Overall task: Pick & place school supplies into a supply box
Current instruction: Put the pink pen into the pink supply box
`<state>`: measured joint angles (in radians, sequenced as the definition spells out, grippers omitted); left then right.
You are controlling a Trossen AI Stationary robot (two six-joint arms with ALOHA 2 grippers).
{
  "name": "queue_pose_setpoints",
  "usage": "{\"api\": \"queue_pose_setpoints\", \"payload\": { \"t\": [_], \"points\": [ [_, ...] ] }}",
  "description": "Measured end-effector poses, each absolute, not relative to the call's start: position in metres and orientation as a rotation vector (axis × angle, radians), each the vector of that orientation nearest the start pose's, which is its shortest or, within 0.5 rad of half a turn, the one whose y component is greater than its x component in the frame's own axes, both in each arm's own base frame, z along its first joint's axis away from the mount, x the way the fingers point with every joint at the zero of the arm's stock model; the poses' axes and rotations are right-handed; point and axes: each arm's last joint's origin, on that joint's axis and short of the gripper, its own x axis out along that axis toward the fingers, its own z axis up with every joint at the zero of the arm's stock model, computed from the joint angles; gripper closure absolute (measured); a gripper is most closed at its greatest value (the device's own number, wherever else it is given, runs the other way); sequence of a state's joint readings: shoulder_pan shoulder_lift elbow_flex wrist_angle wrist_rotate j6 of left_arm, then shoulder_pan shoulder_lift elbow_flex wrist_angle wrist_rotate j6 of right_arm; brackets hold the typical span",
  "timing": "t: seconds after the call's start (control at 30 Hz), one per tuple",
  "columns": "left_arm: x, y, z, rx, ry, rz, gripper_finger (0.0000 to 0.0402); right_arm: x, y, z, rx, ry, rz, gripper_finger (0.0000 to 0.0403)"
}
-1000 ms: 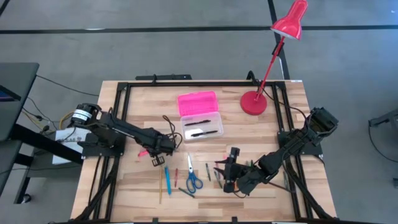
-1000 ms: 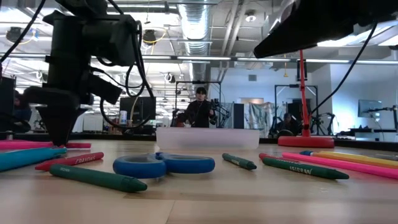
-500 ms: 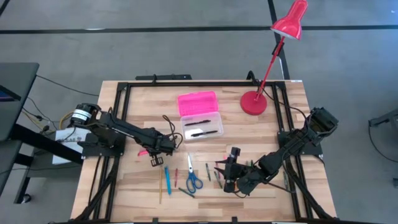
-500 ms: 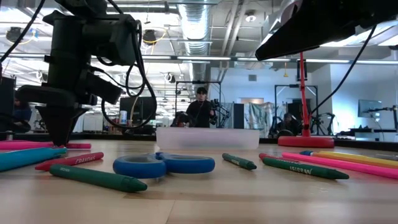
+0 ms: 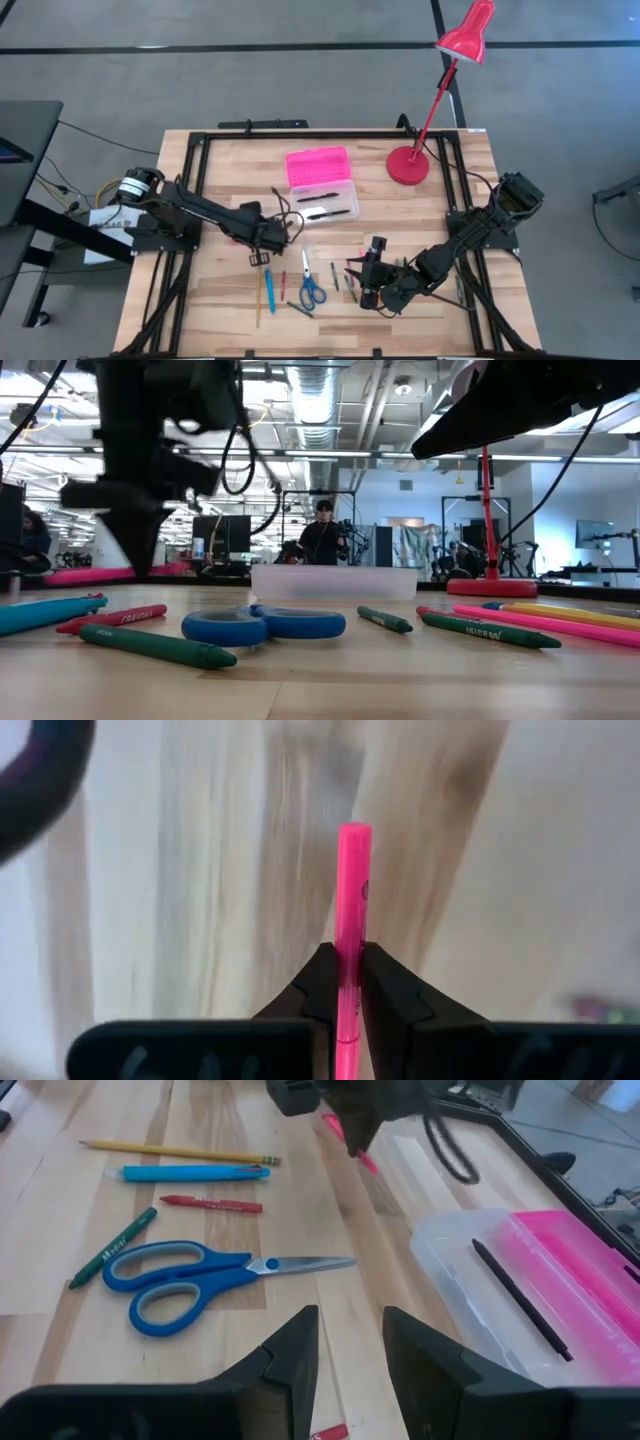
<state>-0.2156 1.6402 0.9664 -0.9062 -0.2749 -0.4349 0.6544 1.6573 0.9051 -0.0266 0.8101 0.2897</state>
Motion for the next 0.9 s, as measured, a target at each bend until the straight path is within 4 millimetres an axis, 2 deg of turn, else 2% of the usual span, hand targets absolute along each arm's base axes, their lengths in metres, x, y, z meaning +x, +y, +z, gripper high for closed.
{"api": "queue_pose_setpoints", "payload": {
  "t": [0.23,0.43,0.63,0.8,0.9],
  "points": [
    [0.288,-0.047,0.203,0.139,1.331,0.381,0.0387,0.270,0.181,0.180,-0.253,0.561,-0.230,0.0296],
    [0.321,-0.029,0.232,0.169,1.088,0.375,0.0387,0.269,0.180,0.180,-0.259,0.566,-0.231,0.0295],
    [0.346,0.006,0.245,0.126,0.856,0.378,0.0386,0.267,0.181,0.178,-0.269,0.582,-0.232,0.0295],
    [0.349,0.033,0.249,0.062,0.809,0.412,0.0386,0.262,0.180,0.174,-0.251,0.624,-0.255,0.0295],
    [0.351,0.042,0.245,0.032,0.808,0.409,0.0386,0.260,0.178,0.172,-0.235,0.637,-0.275,0.0295]
  ]
}}
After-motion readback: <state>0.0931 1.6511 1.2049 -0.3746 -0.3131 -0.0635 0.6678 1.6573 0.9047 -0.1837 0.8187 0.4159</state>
